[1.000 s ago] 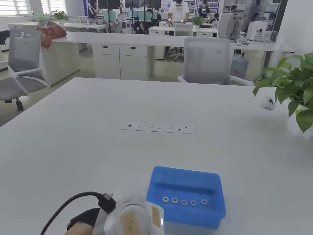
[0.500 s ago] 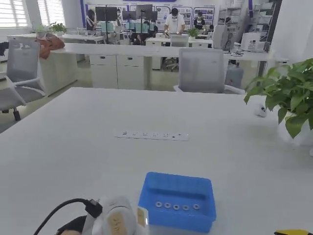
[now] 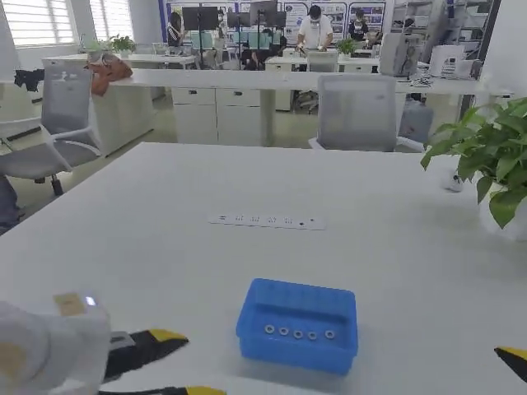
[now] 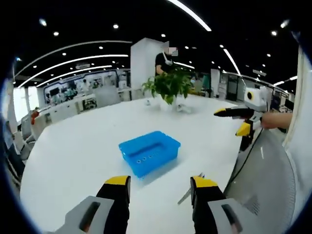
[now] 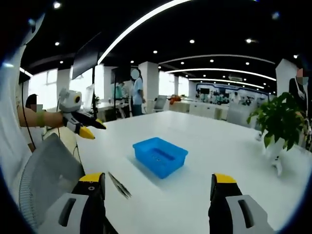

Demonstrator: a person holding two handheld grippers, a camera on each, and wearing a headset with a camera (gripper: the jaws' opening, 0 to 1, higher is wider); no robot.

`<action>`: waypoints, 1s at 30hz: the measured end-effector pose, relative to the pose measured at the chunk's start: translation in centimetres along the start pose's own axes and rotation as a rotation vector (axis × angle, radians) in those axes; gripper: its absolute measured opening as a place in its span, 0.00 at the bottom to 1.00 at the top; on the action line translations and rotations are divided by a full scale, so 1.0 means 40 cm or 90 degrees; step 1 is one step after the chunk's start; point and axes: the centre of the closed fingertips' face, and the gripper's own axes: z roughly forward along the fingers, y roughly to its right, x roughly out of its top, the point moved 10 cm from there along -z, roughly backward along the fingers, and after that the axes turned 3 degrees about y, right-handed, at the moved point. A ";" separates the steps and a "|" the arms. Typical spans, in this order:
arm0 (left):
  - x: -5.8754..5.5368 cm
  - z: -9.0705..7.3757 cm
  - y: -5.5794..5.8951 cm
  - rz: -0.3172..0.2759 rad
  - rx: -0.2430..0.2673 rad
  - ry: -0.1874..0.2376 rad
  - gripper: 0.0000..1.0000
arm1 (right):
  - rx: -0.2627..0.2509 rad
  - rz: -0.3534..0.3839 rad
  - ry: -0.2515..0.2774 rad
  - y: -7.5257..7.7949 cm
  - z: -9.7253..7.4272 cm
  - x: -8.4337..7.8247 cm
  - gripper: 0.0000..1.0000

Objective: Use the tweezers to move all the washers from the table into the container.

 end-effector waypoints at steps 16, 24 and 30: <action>-0.021 -0.043 0.031 -0.115 0.150 0.187 0.99 | -0.101 0.035 0.128 -0.006 -0.025 0.037 0.99; -0.033 -0.031 0.023 -0.096 0.181 0.177 0.99 | -0.110 -0.015 0.105 -0.004 -0.013 0.029 0.99; -0.036 -0.040 0.011 -0.125 0.200 0.200 0.99 | -0.128 0.005 0.104 0.009 -0.019 0.018 0.99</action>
